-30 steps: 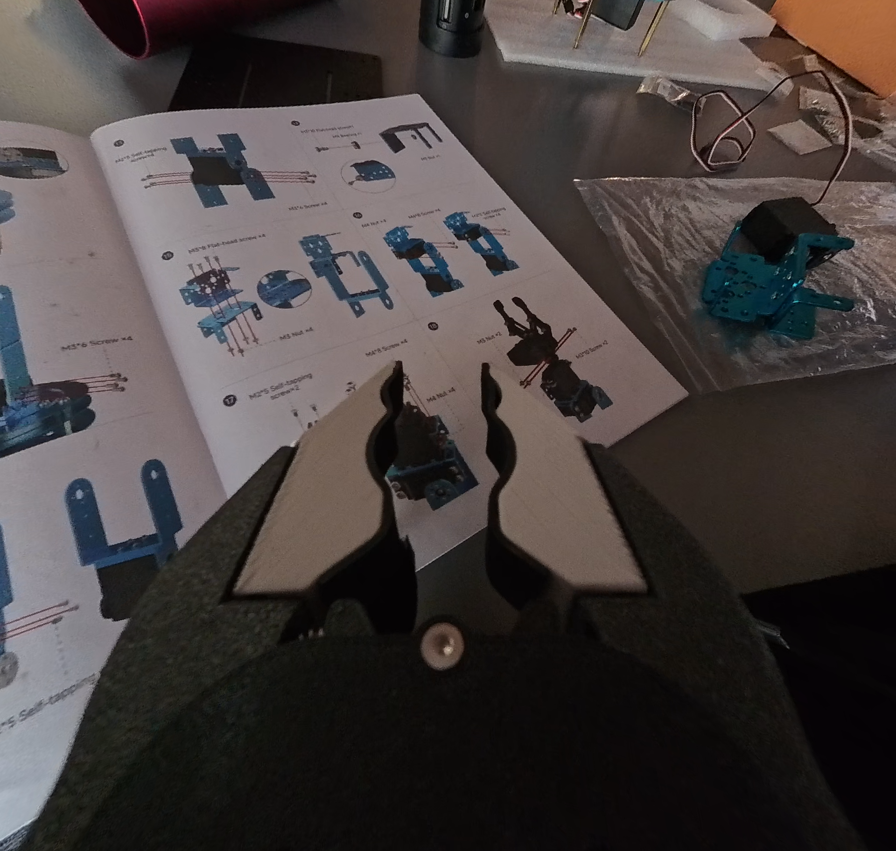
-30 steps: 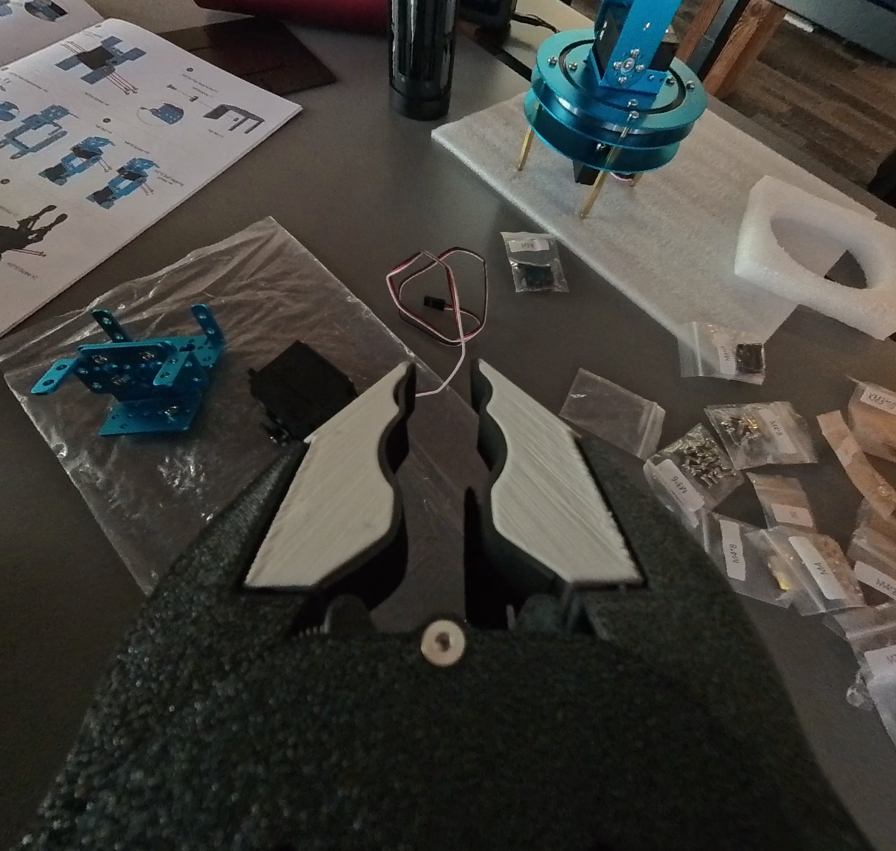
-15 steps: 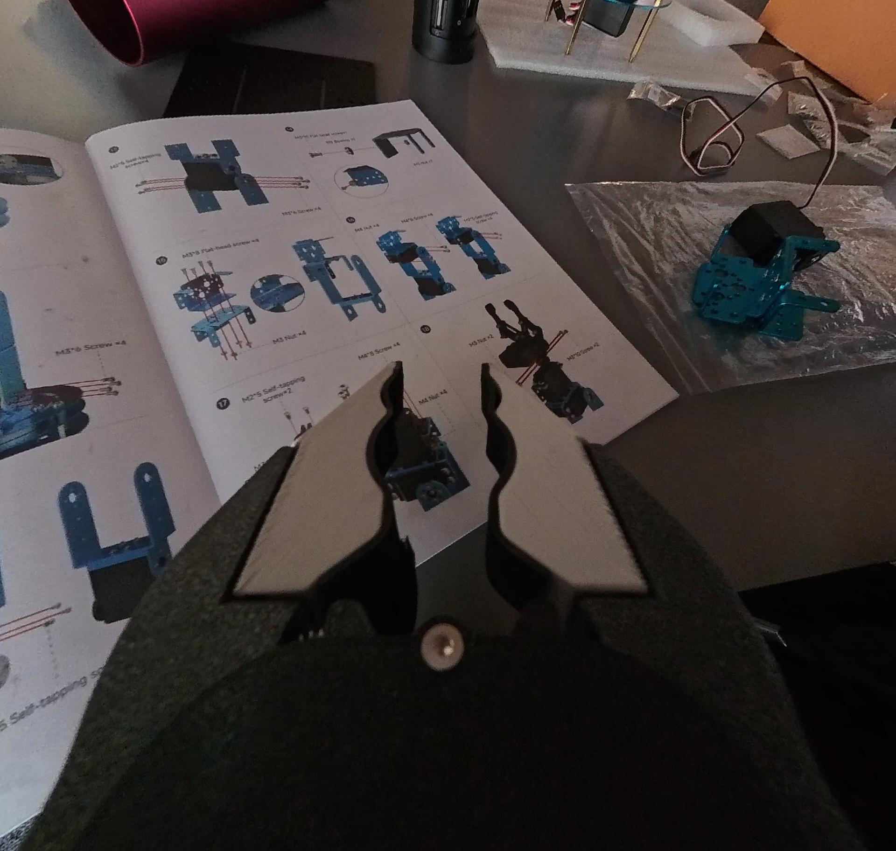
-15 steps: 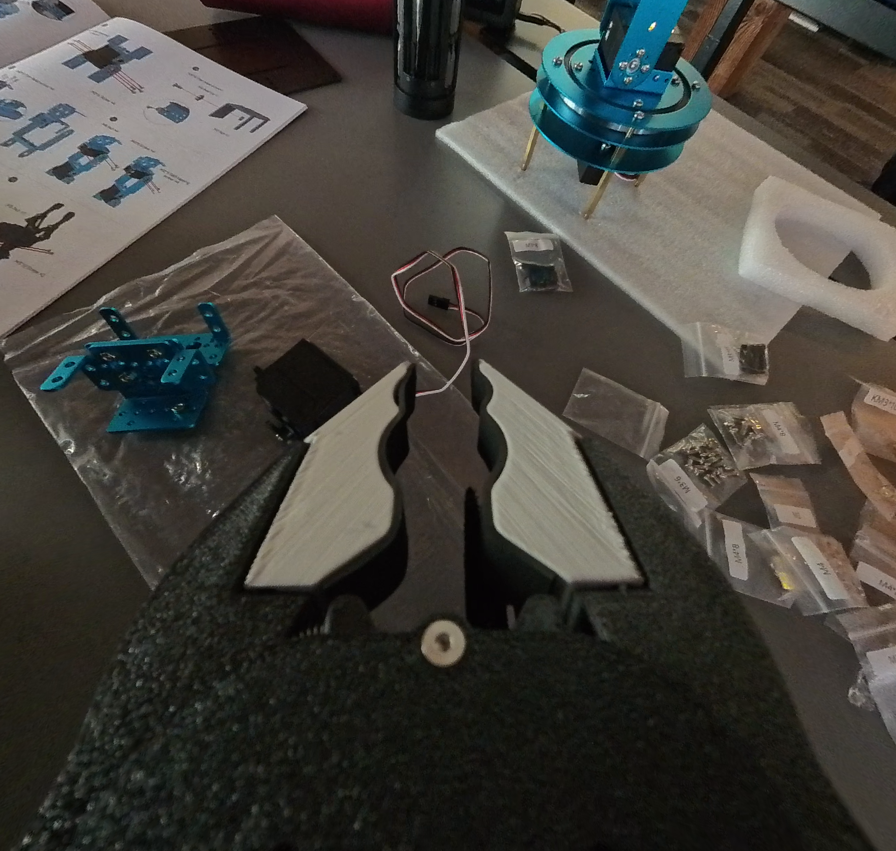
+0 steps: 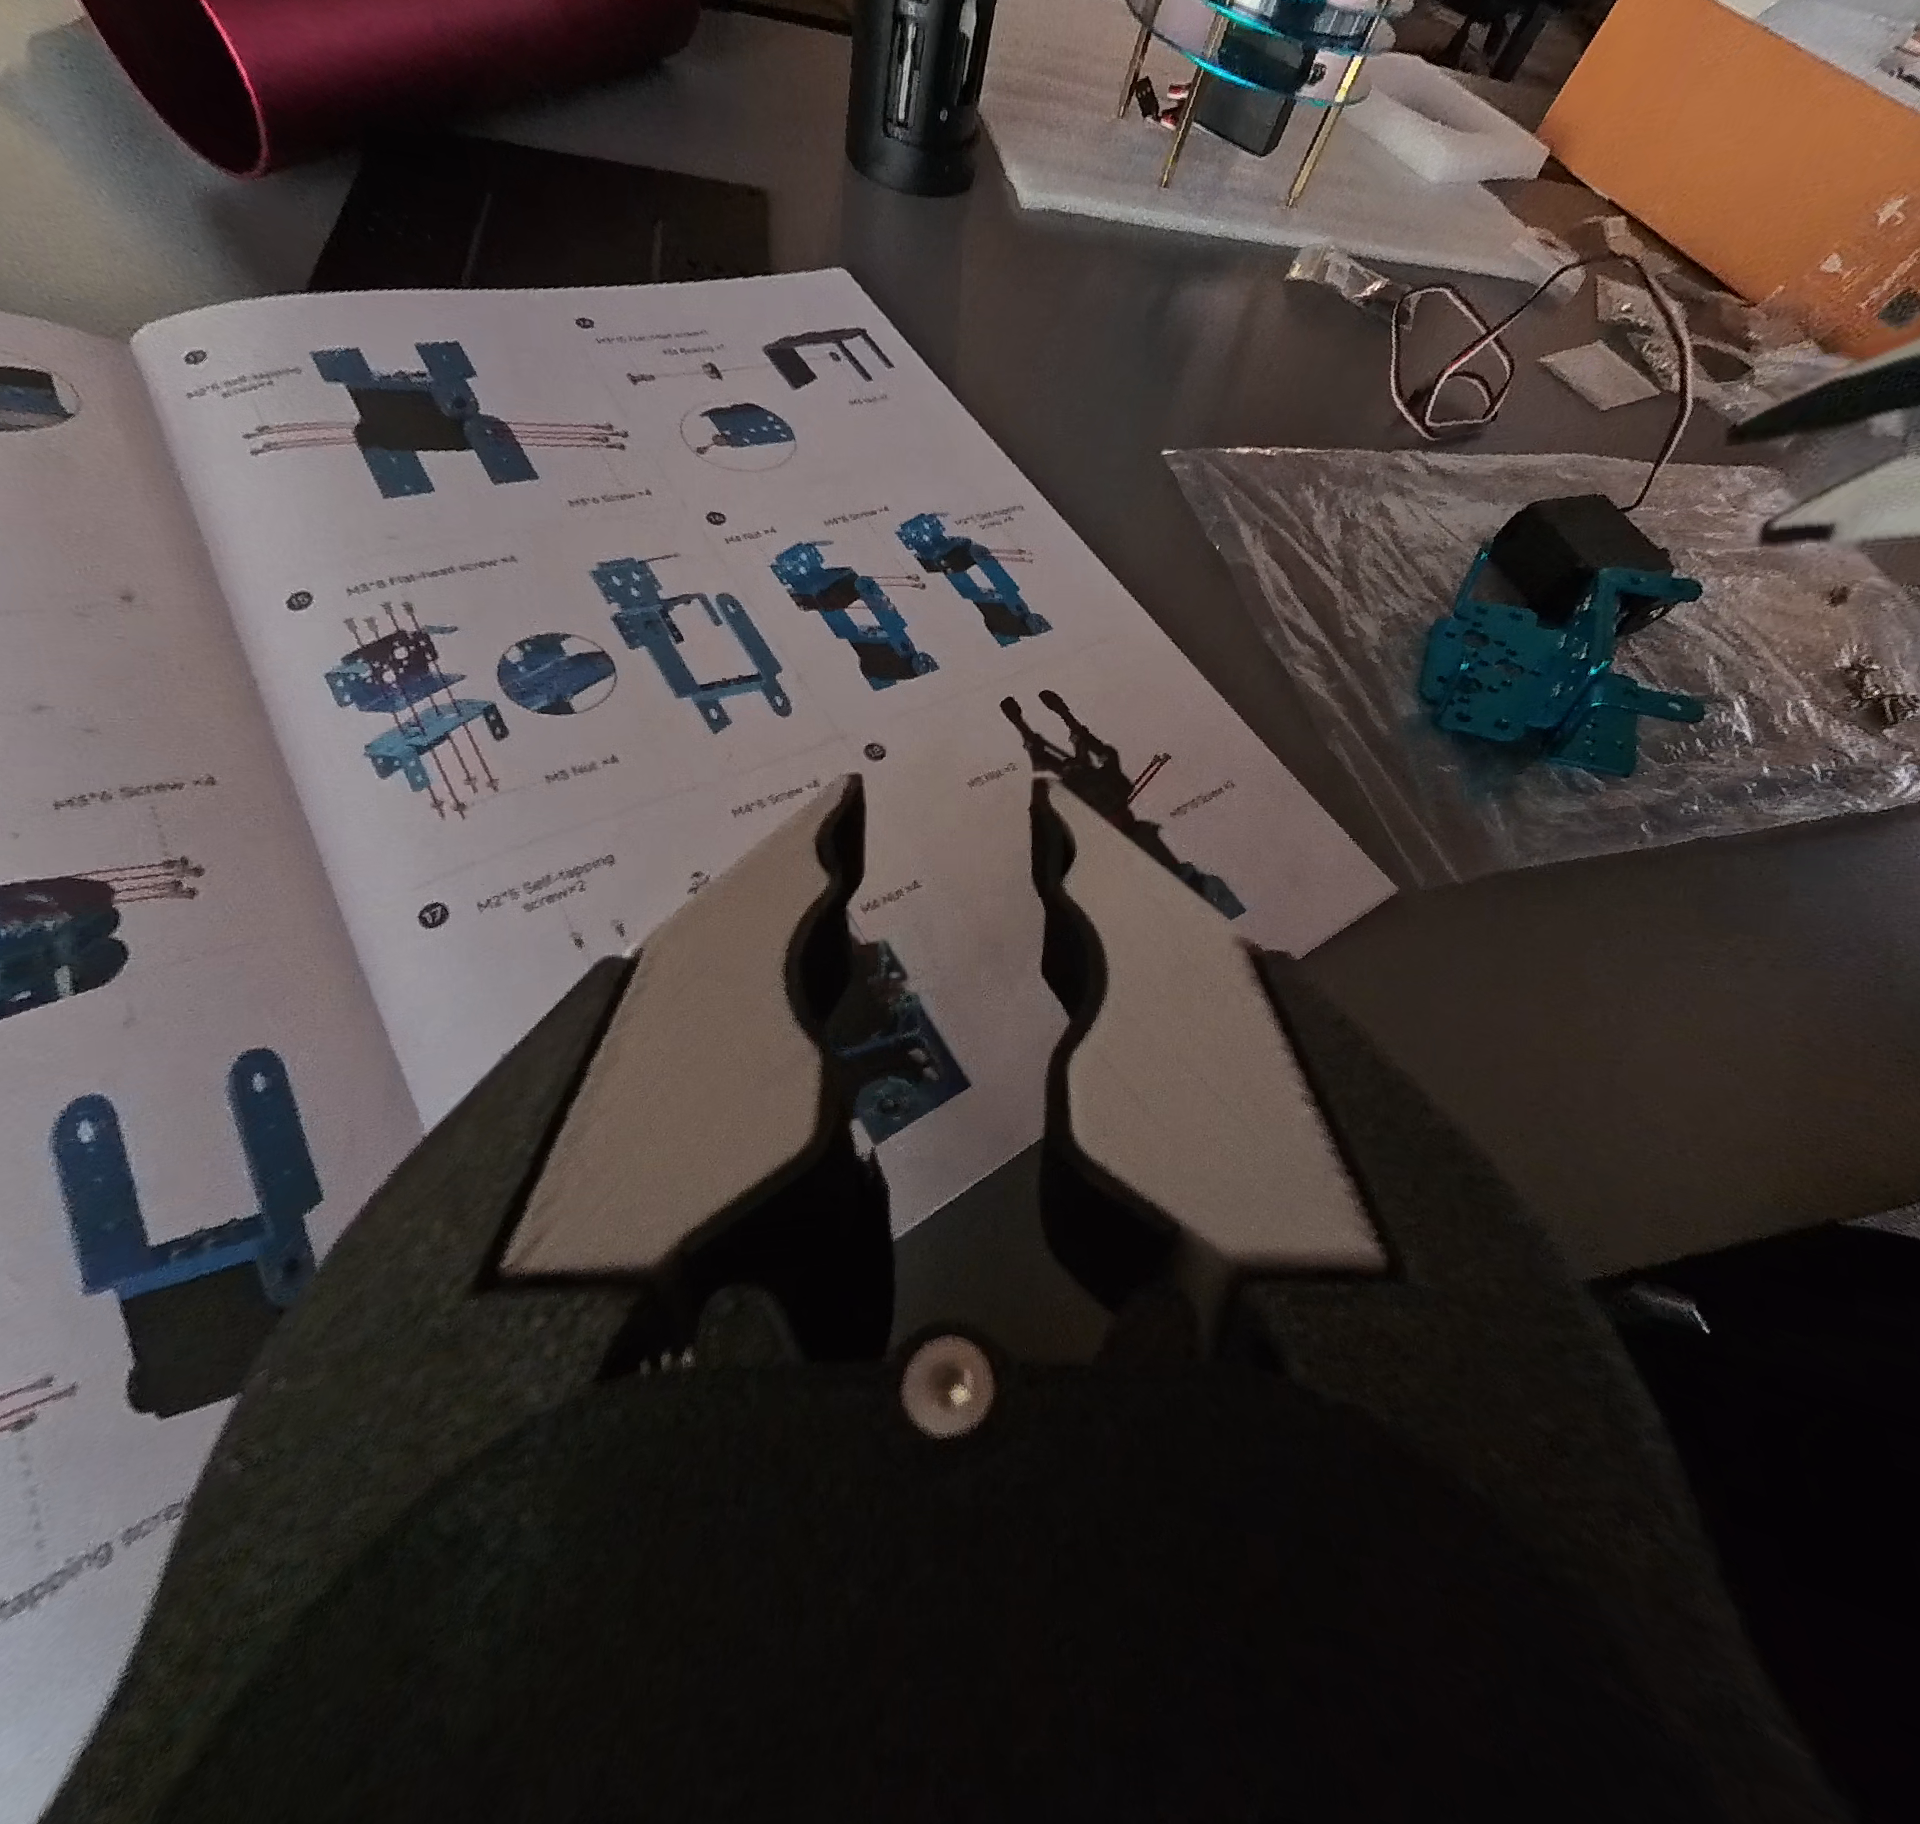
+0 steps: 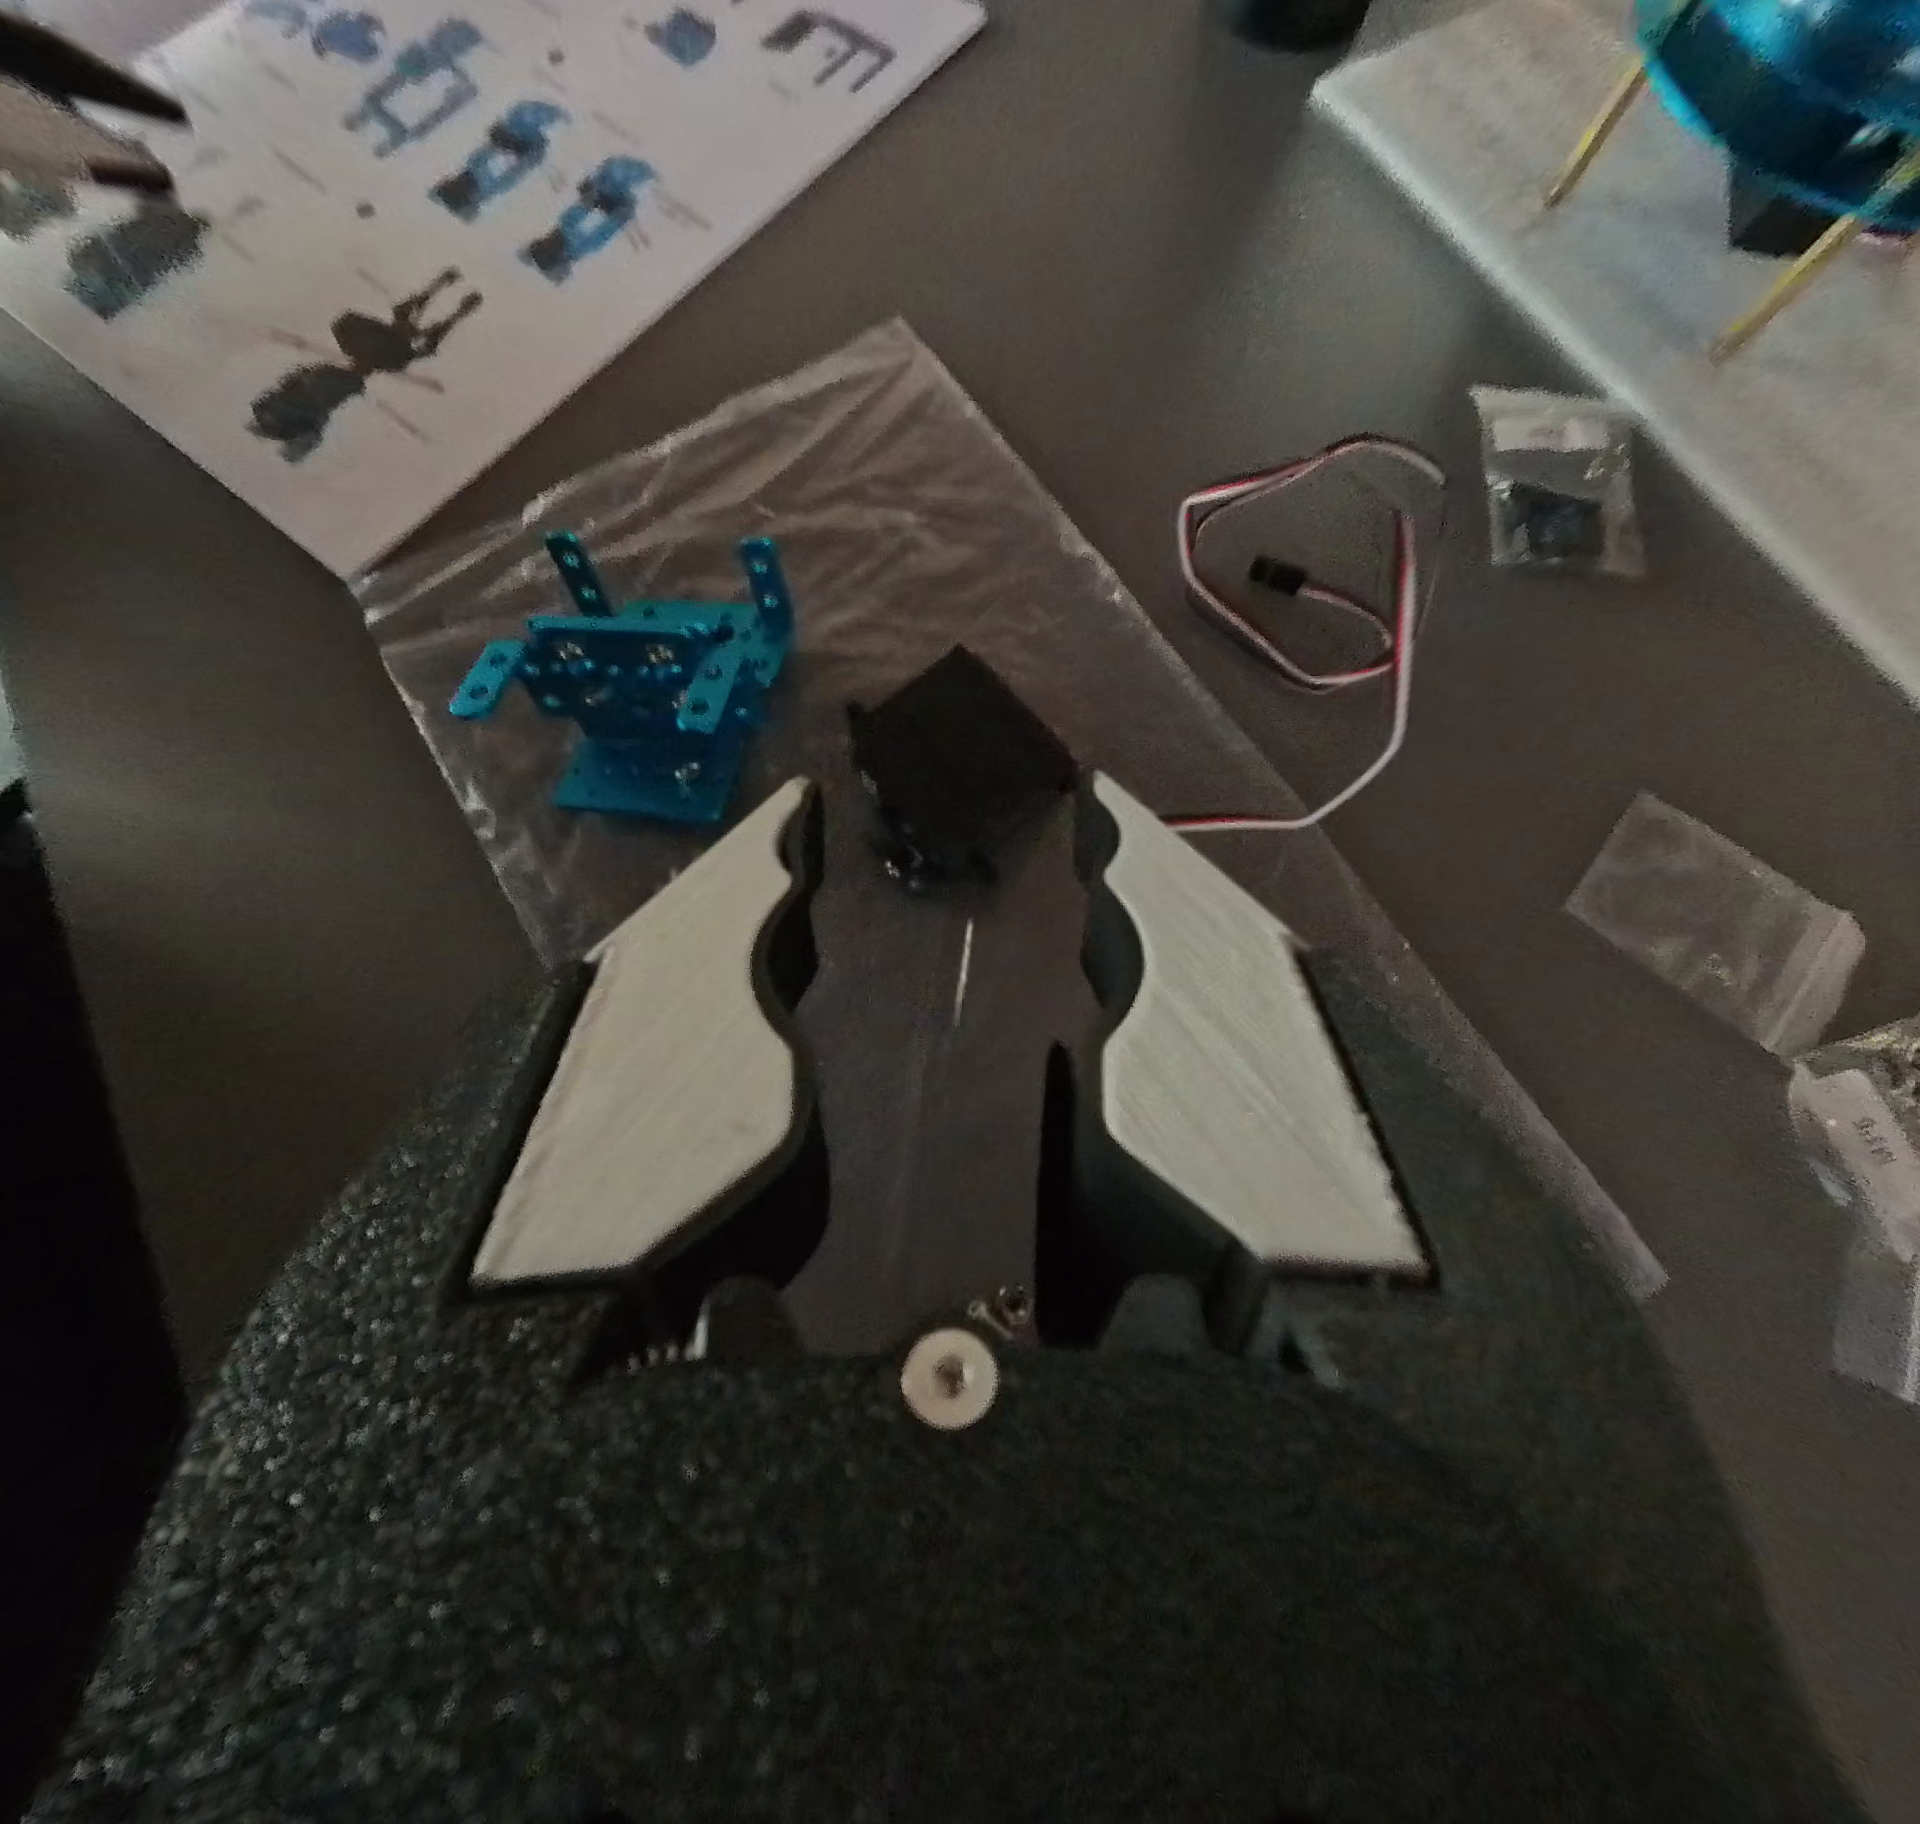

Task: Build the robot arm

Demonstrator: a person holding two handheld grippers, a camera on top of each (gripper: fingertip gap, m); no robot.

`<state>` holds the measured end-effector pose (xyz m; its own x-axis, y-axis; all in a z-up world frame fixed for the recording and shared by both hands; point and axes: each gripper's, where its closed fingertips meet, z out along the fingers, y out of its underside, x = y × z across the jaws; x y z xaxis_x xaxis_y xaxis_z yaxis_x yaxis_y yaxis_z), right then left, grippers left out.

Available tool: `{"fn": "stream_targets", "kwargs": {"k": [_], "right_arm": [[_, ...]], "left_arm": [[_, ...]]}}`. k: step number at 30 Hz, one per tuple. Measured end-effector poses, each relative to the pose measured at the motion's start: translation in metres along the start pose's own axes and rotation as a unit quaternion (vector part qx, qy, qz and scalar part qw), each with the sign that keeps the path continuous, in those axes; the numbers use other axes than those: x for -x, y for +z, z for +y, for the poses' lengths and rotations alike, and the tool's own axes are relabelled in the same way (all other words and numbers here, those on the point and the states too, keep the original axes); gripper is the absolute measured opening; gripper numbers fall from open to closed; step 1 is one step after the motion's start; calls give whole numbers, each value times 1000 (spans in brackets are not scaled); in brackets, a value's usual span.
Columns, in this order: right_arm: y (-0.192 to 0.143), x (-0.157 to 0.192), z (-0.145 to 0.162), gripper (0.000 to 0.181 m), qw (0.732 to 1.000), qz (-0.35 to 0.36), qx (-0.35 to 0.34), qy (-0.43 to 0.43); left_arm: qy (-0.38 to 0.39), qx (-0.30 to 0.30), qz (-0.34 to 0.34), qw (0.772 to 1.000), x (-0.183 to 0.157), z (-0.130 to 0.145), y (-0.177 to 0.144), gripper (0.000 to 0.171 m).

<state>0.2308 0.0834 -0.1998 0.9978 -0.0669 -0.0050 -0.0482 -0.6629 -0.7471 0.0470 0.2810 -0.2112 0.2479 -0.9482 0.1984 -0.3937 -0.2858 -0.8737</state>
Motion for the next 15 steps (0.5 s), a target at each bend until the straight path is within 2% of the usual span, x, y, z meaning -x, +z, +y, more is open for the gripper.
{"fn": "stream_targets", "kwargs": {"k": [3, 5, 8, 12, 15], "right_arm": [[13, -4, 20, 51, 997, 32, 69, -19], [19, 3, 24, 47, 996, 22, 81, -17], [20, -6, 33, 40, 994, 29, 102, -30], [24, 1, 31, 32, 991, -61, 115, -43], [30, 1, 35, 28, 984, -102, 134, -64]], "left_arm": [[5, -8, 7, 1000, -5, -6, -1, 31], [9, -12, 6, 1000, -5, -9, -3, 31], [20, -10, 29, 999, -13, -12, -4, 30], [65, 2, 116, 991, -44, -26, -4, 31], [86, 2, 153, 985, -62, -40, -4, 31]]}}
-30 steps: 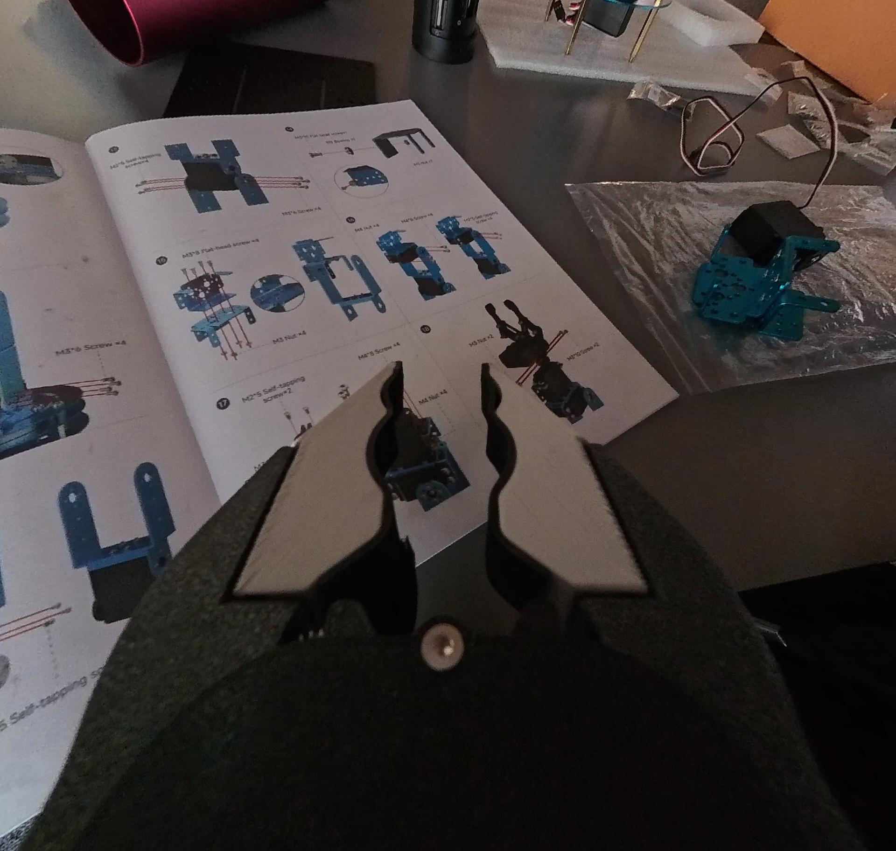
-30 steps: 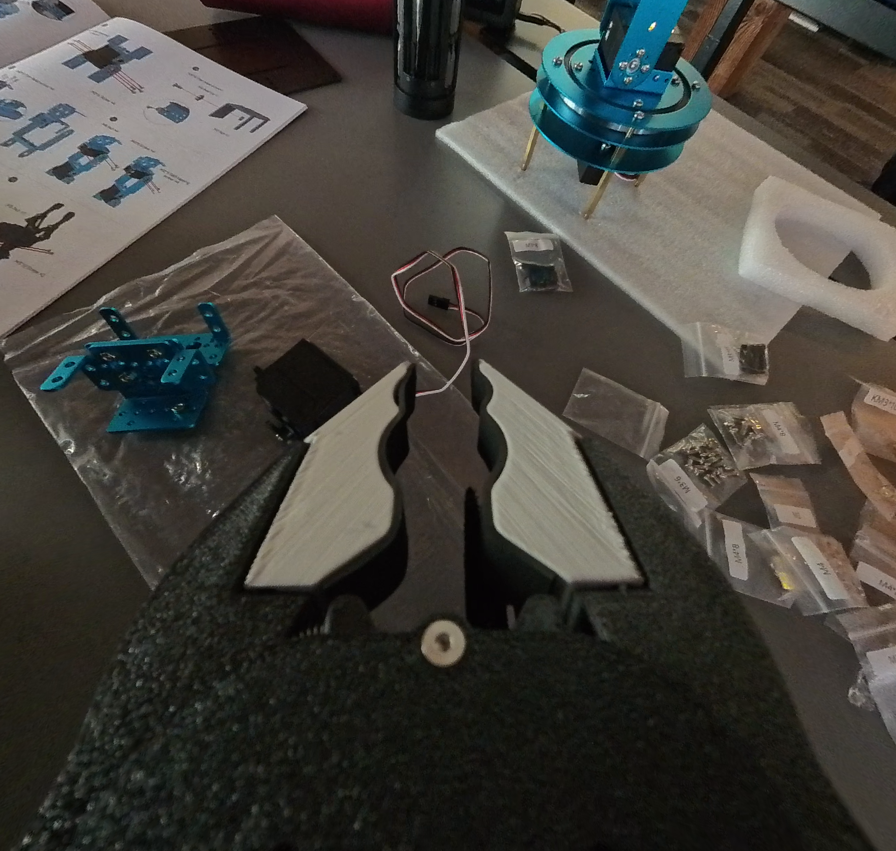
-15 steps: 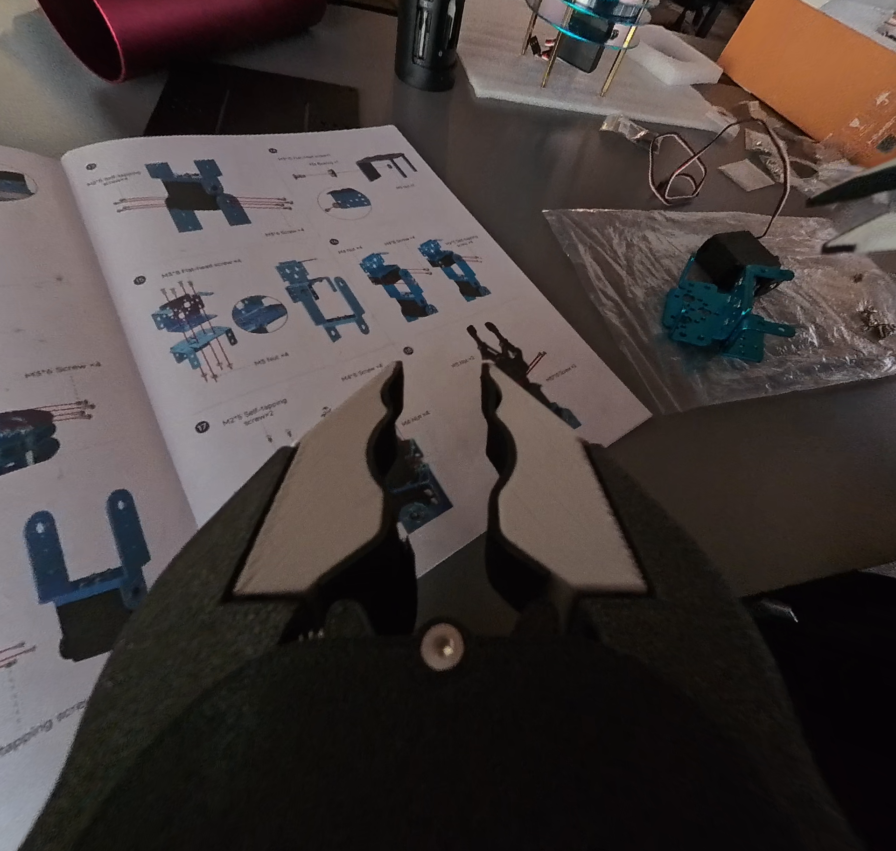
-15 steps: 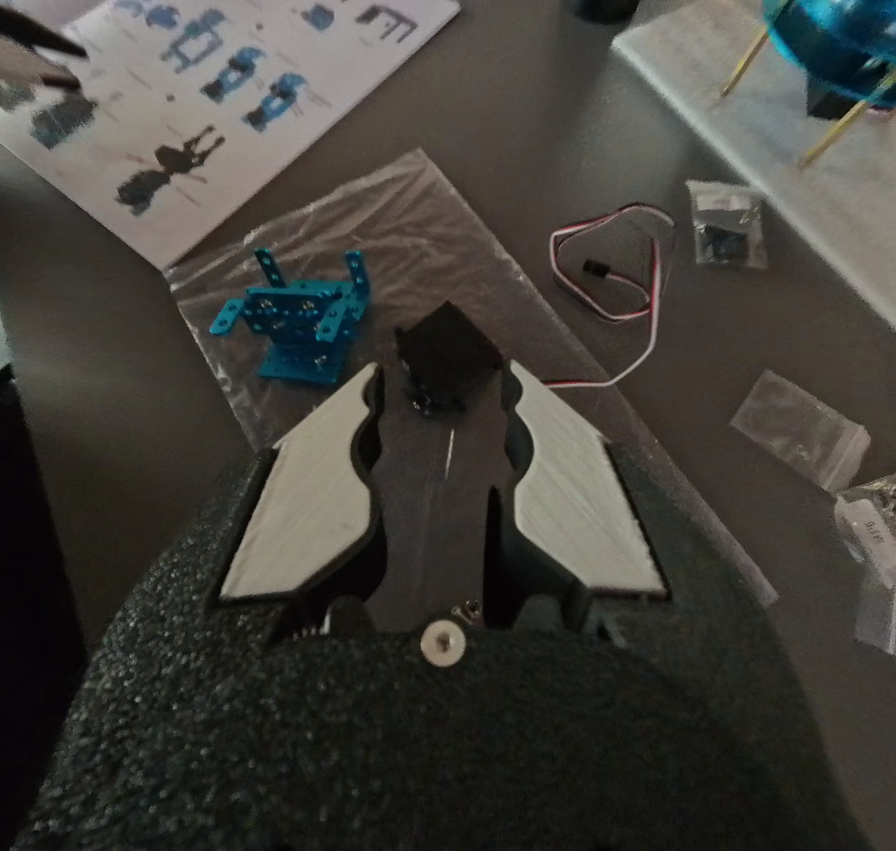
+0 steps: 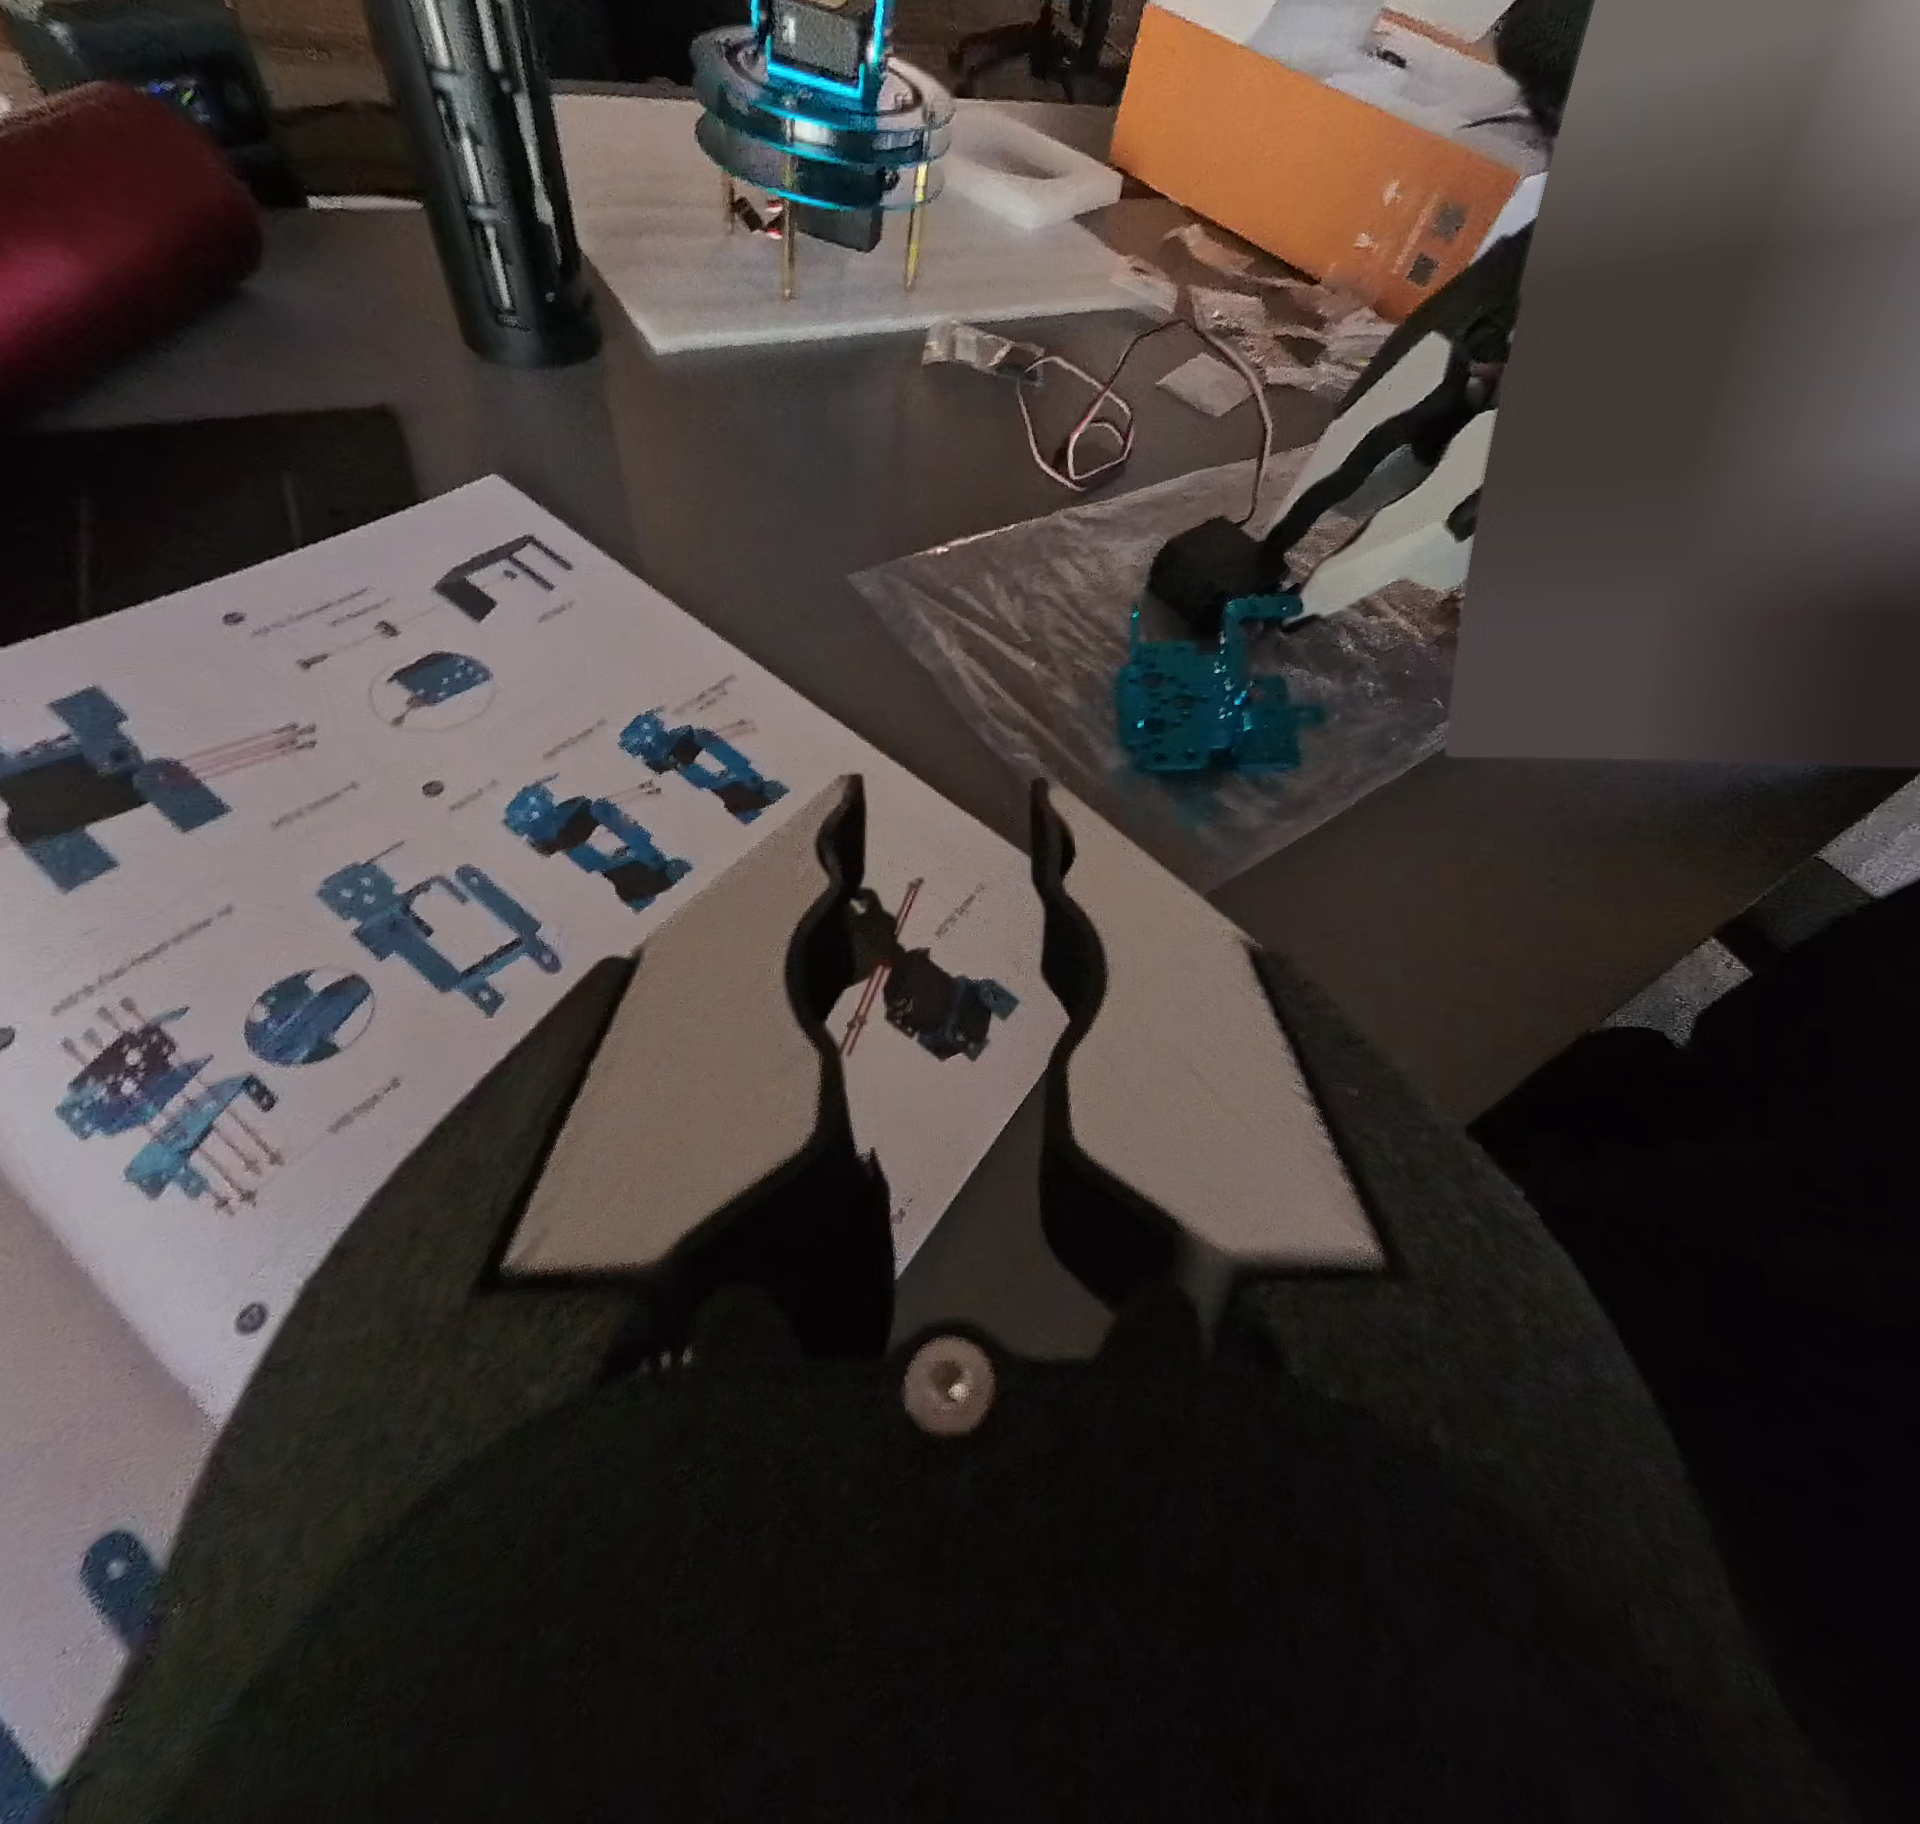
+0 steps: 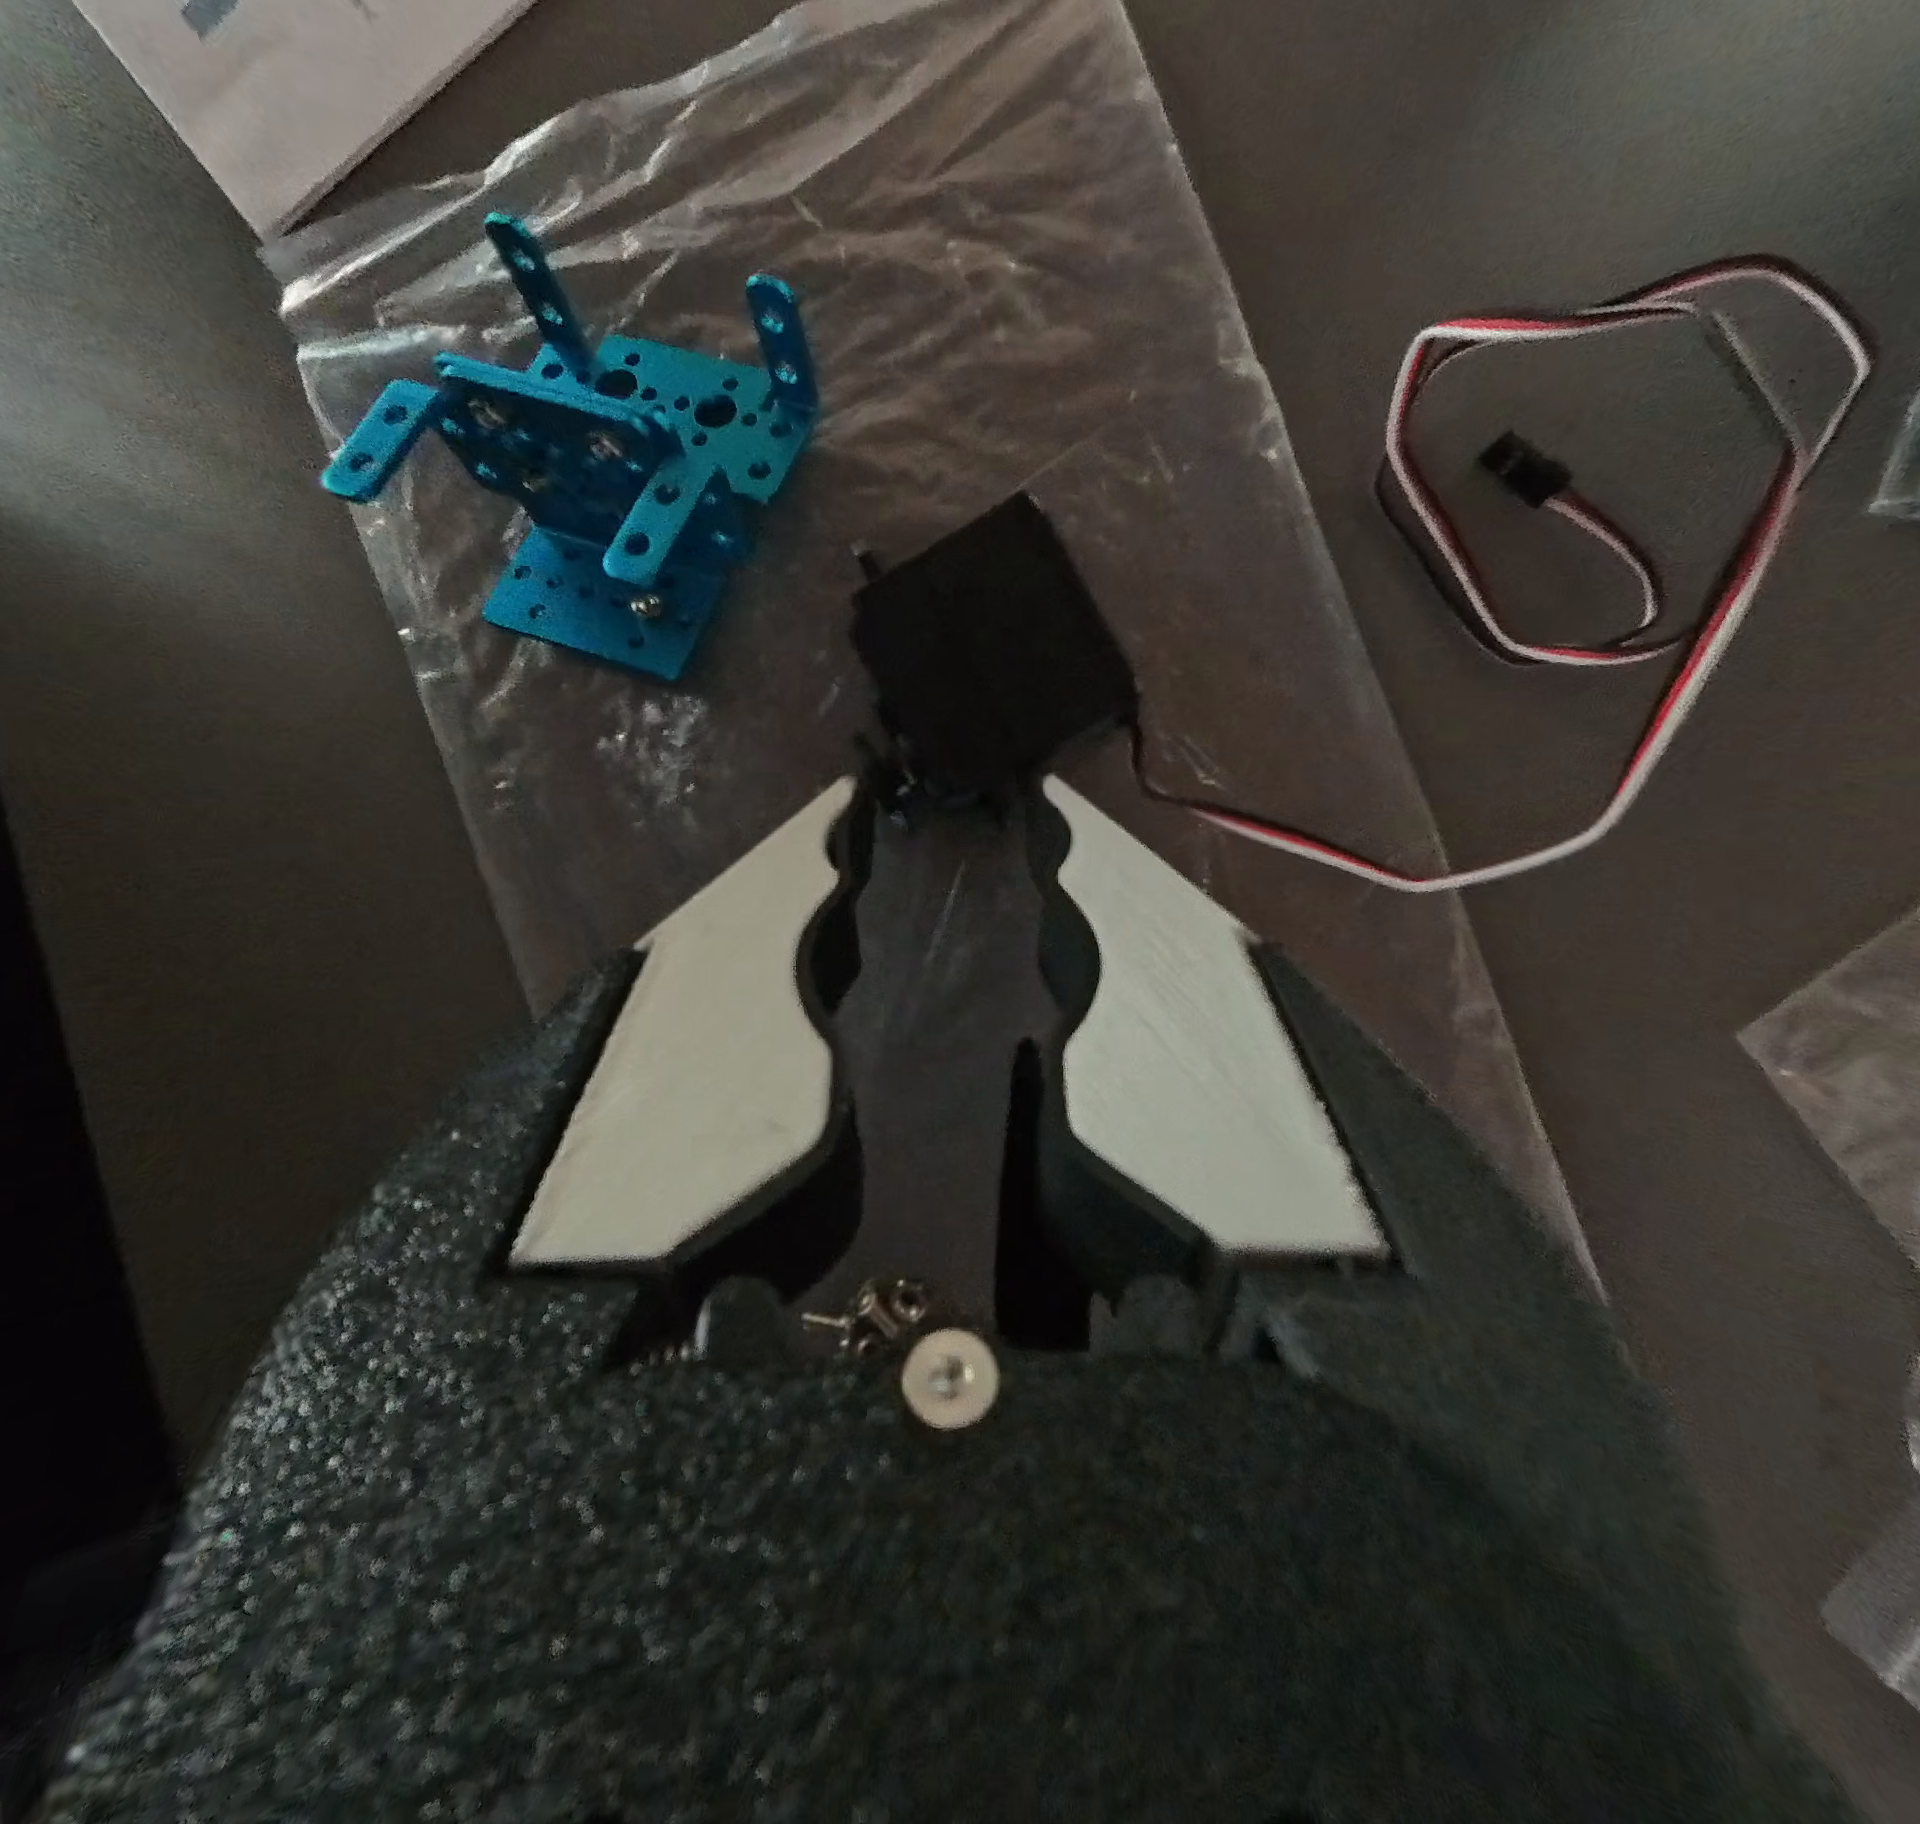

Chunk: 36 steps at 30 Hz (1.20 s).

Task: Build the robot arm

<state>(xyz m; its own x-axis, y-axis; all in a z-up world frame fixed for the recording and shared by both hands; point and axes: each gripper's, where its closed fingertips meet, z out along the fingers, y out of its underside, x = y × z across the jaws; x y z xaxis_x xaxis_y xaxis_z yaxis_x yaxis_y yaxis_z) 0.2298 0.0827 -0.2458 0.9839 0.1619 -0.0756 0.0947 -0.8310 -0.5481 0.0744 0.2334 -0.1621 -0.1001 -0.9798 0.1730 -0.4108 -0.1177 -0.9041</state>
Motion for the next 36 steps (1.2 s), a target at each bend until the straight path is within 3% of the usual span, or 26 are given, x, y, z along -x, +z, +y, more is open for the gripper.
{"fn": "stream_targets", "kwargs": {"k": [6, 13, 16, 20, 25, 28, 36], "right_arm": [[-8, 4, -1, 25, 997, -66, -9, -28], [-45, 18, -19, 24, 965, -260, -15, 35], [-65, 28, -16, 24, 926, -367, 23, 84], [-76, 51, -8, 25, 861, -467, 131, 150], [-77, 80, -5, 25, 817, -514, 215, 145], [-77, 95, -9, 25, 802, -529, 242, 134], [-76, 99, -20, 23, 804, -535, 237, 109]], "left_arm": [[11, -14, 38, 999, -24, -11, 7, 31], [77, -1, 68, 995, -57, -2, 28, 31], [150, 9, 77, 986, -78, 7, 42, 30], [229, -19, 91, 969, -108, 6, 60, 31], [231, -44, 152, 960, -149, -1, 81, 50], [236, -50, 155, 958, -157, -3, 89, 52], [266, -32, 110, 957, -156, 9, 95, 28]]}}
